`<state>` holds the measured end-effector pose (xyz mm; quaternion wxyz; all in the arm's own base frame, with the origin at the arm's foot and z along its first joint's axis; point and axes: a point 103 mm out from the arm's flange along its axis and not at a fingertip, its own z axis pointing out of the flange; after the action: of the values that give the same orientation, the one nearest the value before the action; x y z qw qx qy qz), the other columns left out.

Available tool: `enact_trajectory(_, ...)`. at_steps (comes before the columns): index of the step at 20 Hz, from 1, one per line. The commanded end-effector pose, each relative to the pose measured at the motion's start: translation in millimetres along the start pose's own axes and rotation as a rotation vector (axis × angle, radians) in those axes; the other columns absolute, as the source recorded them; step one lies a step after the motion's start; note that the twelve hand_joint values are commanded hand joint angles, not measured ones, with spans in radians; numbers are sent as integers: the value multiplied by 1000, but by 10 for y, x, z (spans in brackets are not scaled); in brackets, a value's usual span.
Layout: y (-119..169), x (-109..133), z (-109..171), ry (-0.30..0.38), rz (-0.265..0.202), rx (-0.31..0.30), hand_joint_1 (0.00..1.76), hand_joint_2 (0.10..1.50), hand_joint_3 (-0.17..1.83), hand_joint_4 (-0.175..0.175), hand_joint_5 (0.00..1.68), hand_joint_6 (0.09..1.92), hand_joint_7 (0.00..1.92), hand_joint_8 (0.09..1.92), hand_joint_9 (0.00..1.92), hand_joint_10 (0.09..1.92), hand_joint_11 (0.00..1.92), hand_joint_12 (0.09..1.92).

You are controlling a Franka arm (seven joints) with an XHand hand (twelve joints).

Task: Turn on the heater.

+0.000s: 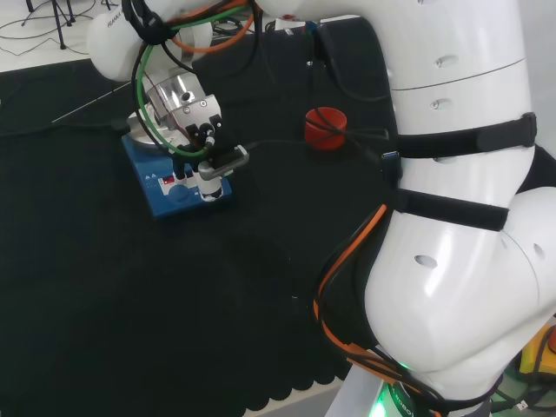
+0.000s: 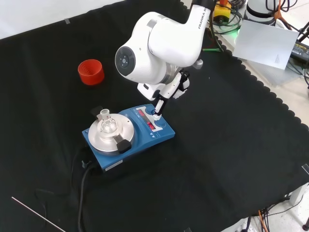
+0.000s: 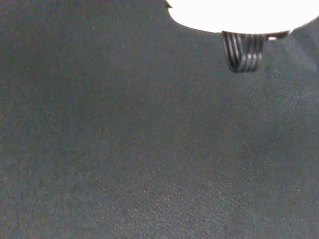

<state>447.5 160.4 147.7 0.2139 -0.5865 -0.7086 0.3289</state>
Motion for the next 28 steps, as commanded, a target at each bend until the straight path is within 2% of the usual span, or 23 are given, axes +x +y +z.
enact_trajectory(1, 5, 15, 24, -14, 7, 3, 1588, 529, 1330, -72, 323, 164, 1782, 1920, 1835, 1838, 1609, 1500)
enact_trajectory(28, -21, -5, 123, -14, -13, -11, 1588, 527, 1336, -72, 342, 157, 1782, 1920, 1832, 1839, 1612, 1500)
